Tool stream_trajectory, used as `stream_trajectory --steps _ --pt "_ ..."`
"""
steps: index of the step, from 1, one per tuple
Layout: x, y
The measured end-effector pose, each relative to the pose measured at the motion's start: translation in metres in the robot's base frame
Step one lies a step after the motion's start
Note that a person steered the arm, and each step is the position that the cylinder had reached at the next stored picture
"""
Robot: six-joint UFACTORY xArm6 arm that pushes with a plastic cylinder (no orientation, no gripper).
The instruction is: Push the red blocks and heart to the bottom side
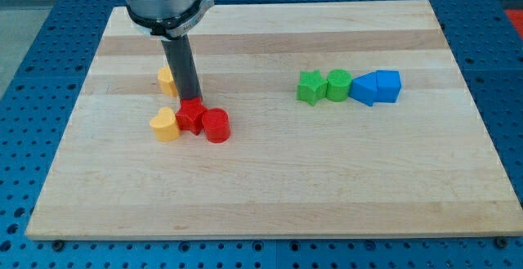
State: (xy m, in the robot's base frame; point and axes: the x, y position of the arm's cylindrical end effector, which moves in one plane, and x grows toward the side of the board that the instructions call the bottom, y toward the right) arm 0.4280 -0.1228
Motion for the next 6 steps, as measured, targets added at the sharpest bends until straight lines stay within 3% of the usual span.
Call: stream_trajectory --steps 6 --pt "0.0 0.028"
